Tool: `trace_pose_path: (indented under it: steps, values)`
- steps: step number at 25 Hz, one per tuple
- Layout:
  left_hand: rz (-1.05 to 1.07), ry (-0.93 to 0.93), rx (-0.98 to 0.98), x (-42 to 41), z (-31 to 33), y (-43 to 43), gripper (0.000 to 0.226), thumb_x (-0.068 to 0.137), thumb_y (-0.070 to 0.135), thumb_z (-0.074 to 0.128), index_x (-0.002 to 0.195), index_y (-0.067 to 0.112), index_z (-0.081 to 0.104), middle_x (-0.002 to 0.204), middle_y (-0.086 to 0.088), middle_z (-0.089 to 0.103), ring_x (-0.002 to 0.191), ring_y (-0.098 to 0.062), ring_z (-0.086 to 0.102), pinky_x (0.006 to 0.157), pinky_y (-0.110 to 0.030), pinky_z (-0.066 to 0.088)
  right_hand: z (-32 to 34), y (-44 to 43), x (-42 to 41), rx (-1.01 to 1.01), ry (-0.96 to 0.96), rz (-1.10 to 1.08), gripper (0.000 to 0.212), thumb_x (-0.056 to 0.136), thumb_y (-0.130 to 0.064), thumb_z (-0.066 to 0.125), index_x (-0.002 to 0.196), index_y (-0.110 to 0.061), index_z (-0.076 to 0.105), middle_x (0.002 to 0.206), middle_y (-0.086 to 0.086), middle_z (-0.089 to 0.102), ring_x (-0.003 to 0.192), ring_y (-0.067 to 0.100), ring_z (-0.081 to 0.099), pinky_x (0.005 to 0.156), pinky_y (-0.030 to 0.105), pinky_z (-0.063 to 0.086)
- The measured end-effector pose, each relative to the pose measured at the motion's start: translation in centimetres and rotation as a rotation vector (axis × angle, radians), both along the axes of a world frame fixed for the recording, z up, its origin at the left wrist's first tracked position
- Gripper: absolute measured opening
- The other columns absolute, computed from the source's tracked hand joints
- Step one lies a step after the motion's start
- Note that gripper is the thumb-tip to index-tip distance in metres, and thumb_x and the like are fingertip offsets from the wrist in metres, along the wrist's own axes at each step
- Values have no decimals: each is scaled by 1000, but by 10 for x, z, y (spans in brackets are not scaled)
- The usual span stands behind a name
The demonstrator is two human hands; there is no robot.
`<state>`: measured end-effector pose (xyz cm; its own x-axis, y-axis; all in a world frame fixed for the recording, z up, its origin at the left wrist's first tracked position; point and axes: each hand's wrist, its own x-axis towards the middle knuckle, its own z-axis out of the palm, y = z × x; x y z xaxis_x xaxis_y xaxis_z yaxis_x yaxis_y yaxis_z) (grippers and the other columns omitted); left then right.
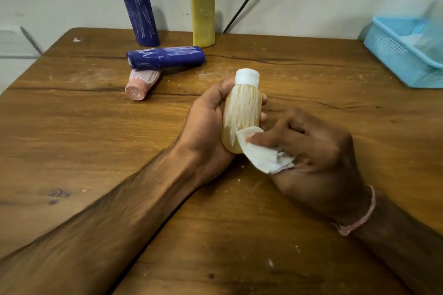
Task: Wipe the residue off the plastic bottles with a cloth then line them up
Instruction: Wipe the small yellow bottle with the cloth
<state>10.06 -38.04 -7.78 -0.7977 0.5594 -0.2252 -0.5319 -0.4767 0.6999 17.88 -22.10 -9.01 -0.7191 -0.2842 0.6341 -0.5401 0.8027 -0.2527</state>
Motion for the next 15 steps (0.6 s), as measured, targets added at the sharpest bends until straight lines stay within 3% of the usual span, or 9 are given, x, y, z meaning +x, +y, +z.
trace_pose_path:
  steps: [3, 7, 9, 11, 15]
  values:
    - [11, 5, -16, 1, -2, 2, 43, 104, 38, 40, 127, 8, 60, 98, -10, 68, 80, -20, 63, 78, -35, 53, 1, -1, -1, -48, 5, -44, 26, 79, -12, 85, 104, -5, 77, 95, 12, 70, 84, 15, 67, 81, 13, 53]
    - [-13, 30, -32, 4, -5, 2, 47, 103, 41, 37, 112, 4, 65, 92, -9, 65, 82, -20, 62, 78, -34, 54, -3, -13, 1, 24, 16, 42, 25, 85, -11, 77, 109, -4, 77, 100, 13, 70, 89, 20, 68, 83, 28, 58]
    - [-32, 17, 3, 4, -4, 3, 50, 103, 42, 37, 122, 2, 61, 97, -10, 63, 87, -22, 61, 87, -38, 51, 0, -9, -1, -20, 50, -28, 25, 85, -11, 77, 109, -5, 77, 100, 12, 70, 89, 18, 67, 81, 22, 56]
    - [-17, -1, 31, 3, -4, 3, 52, 104, 42, 37, 131, 1, 56, 101, -10, 63, 89, -22, 60, 93, -40, 47, 2, -3, -2, -47, 60, -66, 27, 81, -6, 79, 107, -5, 77, 99, 12, 71, 90, 20, 68, 82, 25, 57]
    - [-17, -17, 51, 3, -5, 1, 47, 102, 42, 40, 111, 4, 66, 95, -8, 66, 85, -20, 62, 84, -34, 52, -6, -13, 1, 104, 53, 22, 29, 82, -3, 73, 111, -6, 77, 102, 13, 70, 96, 27, 65, 82, 41, 58]
